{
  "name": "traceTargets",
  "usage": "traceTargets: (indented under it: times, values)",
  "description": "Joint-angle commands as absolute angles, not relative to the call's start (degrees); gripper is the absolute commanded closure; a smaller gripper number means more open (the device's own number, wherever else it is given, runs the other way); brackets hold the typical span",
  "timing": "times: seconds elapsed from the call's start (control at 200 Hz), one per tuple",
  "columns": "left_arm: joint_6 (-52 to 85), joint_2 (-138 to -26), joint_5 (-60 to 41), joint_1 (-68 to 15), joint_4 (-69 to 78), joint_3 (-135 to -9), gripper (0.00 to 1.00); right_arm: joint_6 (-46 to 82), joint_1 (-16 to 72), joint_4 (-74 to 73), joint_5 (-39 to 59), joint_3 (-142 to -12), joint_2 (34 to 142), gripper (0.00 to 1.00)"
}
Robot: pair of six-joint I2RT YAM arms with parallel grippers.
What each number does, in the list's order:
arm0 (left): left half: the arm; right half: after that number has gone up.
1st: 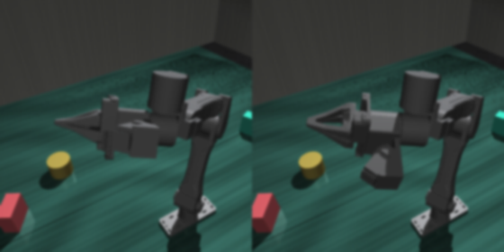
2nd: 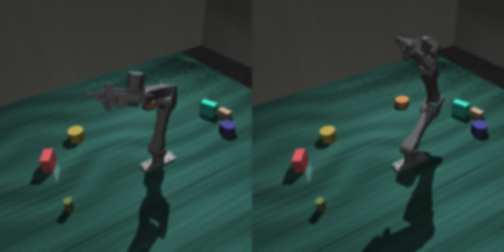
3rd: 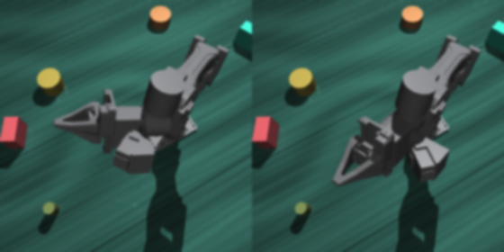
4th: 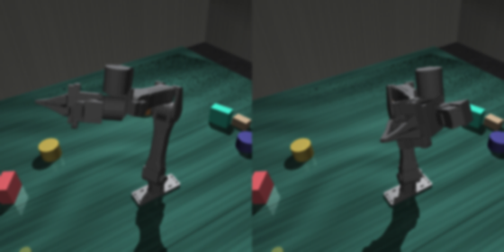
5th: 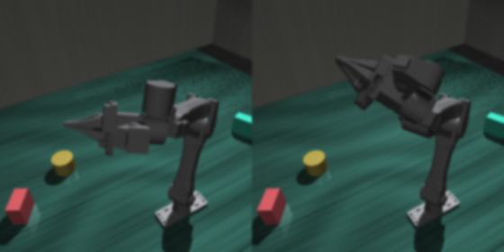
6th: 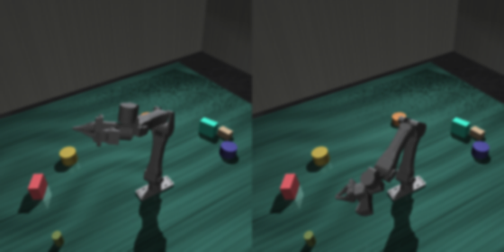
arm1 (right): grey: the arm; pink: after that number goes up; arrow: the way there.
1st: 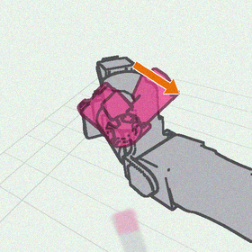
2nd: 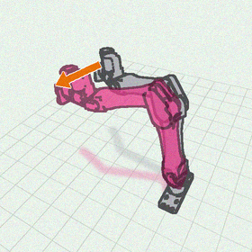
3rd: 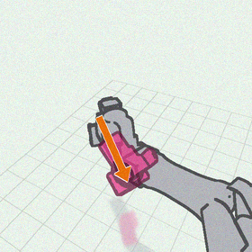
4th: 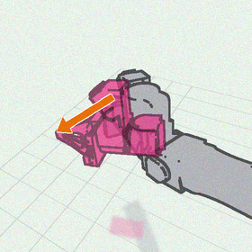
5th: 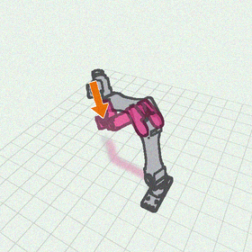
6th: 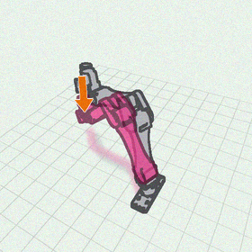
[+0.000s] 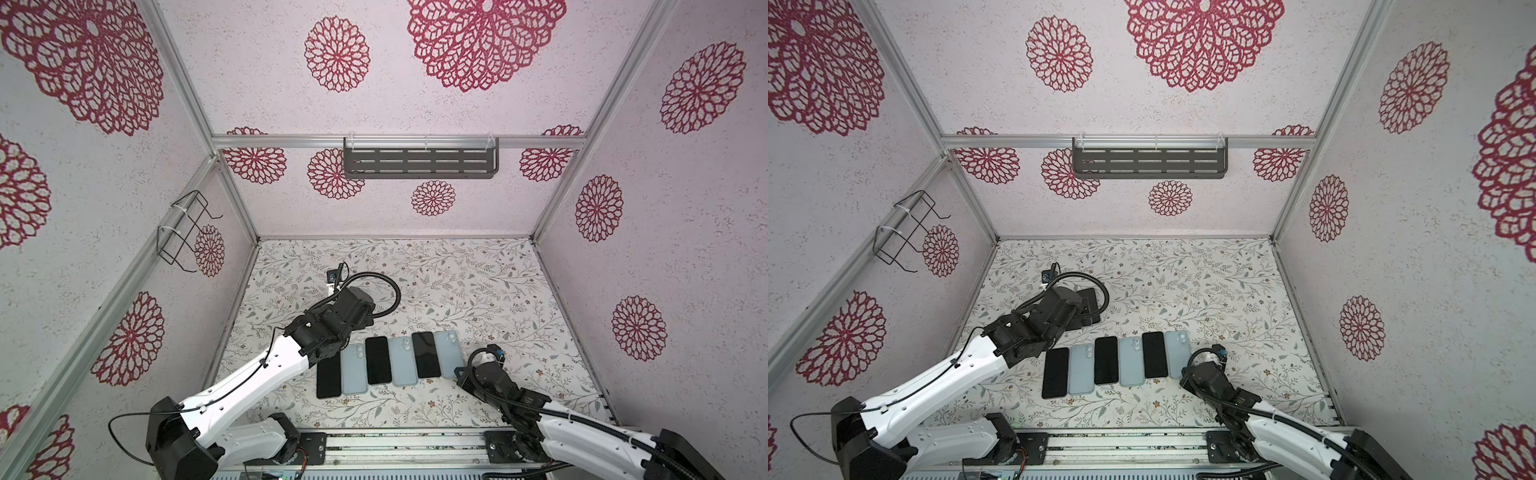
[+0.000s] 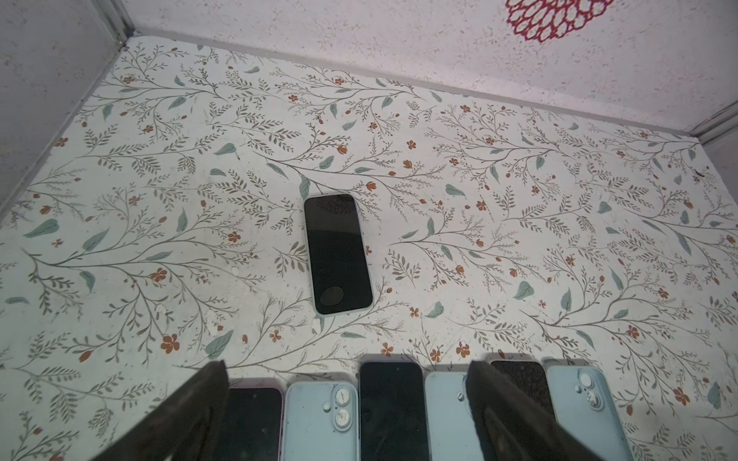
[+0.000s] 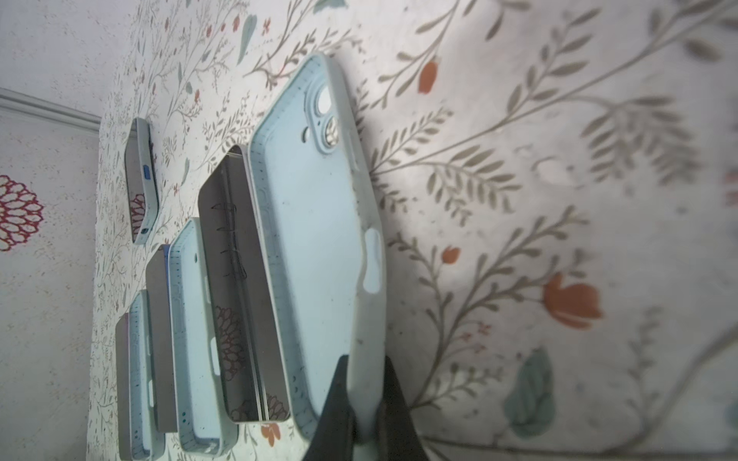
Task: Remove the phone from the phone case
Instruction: 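Open the right gripper to release the case beside the row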
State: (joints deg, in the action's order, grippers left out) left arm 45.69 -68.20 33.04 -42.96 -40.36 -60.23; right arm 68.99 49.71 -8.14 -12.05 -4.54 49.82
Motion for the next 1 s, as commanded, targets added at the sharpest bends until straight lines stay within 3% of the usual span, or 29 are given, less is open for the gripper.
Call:
traceTargets:
  times: [0.0, 0.295, 0.585, 0.686, 0.781, 0.826, 0.866, 0.996]
  values:
    - [45.68, -67.59, 30.98, -39.80, -41.63, -59.73, 0.03, 72.66, 55.12, -11.01, -11.79, -7.14, 56.69, 1.00]
    - [46.78, -69.38, 28.33, -34.47, -43.10, -58.01, 0.03, 77.99, 66.82, -19.75, -15.26, -18.89, 78.30, 1.00]
    - [48.06, -73.55, 26.83, -32.78, -43.46, -57.13, 0.03, 80.50, 71.71, -22.17, -15.07, -25.25, 87.54, 1.00]
    - [47.84, -75.51, 24.85, -32.45, -42.12, -57.08, 0.03, 79.92, 71.75, -20.73, -15.18, -24.88, 85.69, 0.69]
    - [47.80, -78.57, 24.33, -32.50, -42.36, -58.09, 0.03, 77.78, 71.67, -15.76, -15.82, -25.17, 82.02, 0.45]
    - [47.66, -80.24, 24.22, -32.52, -42.32, -58.73, 0.03, 76.64, 71.56, -11.44, -16.82, -25.55, 79.56, 0.20]
    - [47.50, -82.10, 24.38, -32.45, -42.36, -59.52, 0.03, 75.78, 71.24, -7.64, -17.83, -25.70, 77.22, 0.05]
    - [47.09, -88.65, 22.87, -32.17, -43.05, -63.19, 0.03, 72.28, 67.90, 2.81, -18.85, -24.92, 67.87, 0.01]
